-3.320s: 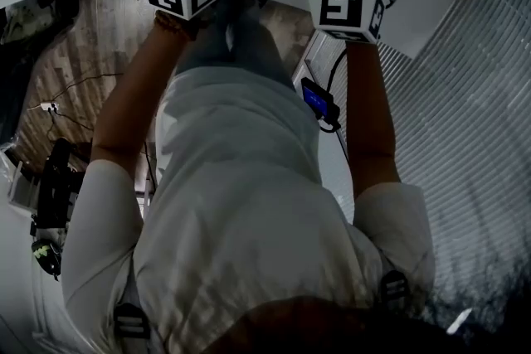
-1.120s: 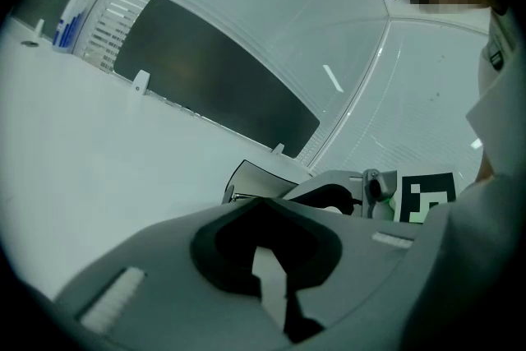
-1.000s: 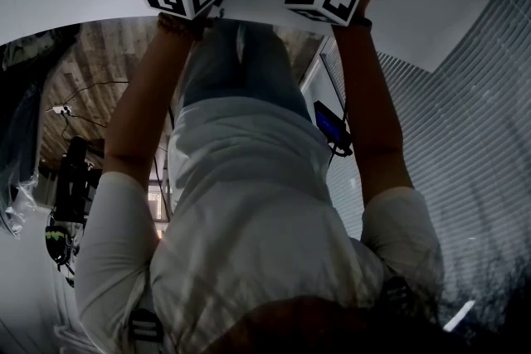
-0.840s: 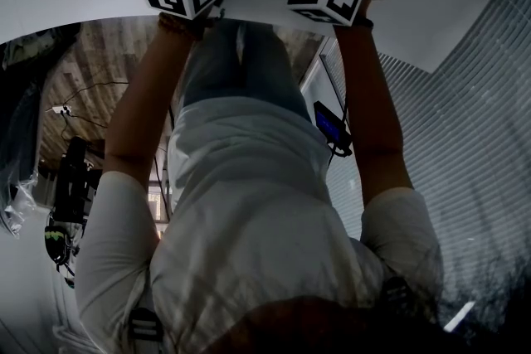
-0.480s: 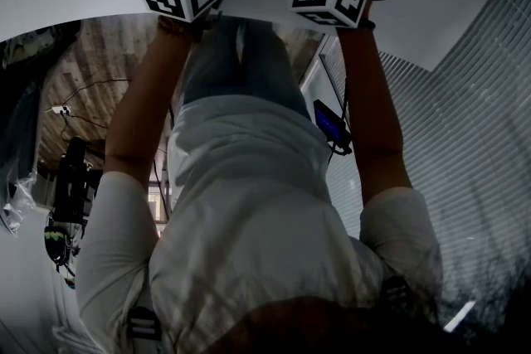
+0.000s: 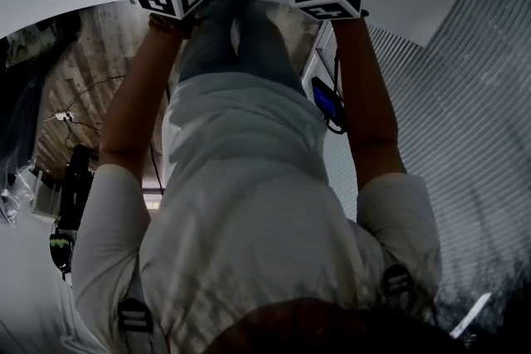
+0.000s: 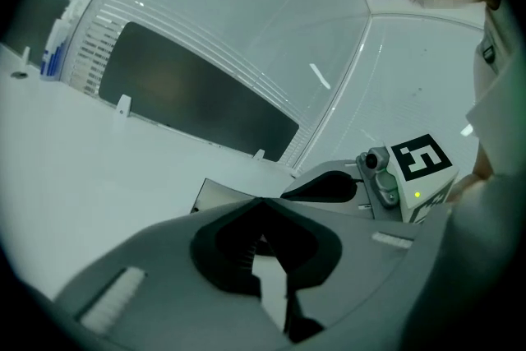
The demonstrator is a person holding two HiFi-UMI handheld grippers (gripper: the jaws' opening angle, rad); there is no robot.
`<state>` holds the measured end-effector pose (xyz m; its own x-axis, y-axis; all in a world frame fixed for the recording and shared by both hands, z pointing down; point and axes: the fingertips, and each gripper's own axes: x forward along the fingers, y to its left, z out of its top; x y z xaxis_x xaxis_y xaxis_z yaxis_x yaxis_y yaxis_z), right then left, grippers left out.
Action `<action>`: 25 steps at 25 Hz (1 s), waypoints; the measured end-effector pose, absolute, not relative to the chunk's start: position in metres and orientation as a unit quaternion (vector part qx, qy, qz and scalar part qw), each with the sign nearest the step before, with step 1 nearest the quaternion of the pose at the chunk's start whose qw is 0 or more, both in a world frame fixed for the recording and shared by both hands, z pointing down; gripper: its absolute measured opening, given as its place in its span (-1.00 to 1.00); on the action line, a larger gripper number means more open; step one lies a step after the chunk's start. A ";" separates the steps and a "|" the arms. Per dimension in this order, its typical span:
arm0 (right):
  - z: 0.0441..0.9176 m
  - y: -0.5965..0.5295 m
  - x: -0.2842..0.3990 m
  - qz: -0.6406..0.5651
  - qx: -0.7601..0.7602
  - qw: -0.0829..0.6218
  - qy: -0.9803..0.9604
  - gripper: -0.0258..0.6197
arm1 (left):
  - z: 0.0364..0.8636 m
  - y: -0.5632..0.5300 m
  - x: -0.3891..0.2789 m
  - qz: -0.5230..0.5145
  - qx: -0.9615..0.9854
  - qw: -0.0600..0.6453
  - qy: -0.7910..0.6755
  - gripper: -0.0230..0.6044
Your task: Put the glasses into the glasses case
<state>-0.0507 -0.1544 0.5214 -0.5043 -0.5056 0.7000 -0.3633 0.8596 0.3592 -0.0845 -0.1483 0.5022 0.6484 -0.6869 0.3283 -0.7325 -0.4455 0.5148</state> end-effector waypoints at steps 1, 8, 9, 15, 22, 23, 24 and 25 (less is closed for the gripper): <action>0.516 -0.151 -0.048 -0.080 0.259 0.423 -0.865 -0.91 | 0.497 -0.145 -0.083 0.034 0.852 0.314 -0.417 -0.93; 0.435 -0.123 -0.015 -0.052 0.310 0.372 -0.874 -0.91 | 0.416 -0.115 -0.057 0.010 0.877 0.273 -0.396 -0.93; 0.423 -0.119 -0.012 -0.049 0.316 0.361 -0.876 -0.91 | 0.405 -0.110 -0.053 0.008 0.881 0.266 -0.391 -0.93; 0.341 -0.084 0.007 -0.031 0.350 0.262 -0.899 -0.91 | 0.337 -0.072 -0.028 -0.009 0.903 0.217 -0.371 -0.93; 0.252 -0.051 0.010 -0.027 0.385 0.157 -0.909 -0.91 | 0.260 -0.040 -0.023 -0.049 0.917 0.177 -0.354 -0.93; 0.242 -0.044 0.012 -0.028 0.389 0.142 -0.910 -0.92 | 0.252 -0.033 -0.021 -0.054 0.918 0.172 -0.353 -0.93; 0.232 -0.038 0.014 -0.029 0.393 0.125 -0.910 -0.92 | 0.244 -0.027 -0.019 -0.057 0.920 0.163 -0.351 -0.93; 0.223 -0.033 0.015 -0.029 0.397 0.108 -0.911 -0.92 | 0.236 -0.022 -0.017 -0.059 0.923 0.151 -0.350 -0.93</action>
<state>0.0154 -0.0326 0.2227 -0.6615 -0.7296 0.1738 -0.7170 0.6831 0.1386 -0.0171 -0.0223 0.2355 0.7487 -0.6629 -0.0027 -0.6273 -0.7099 0.3203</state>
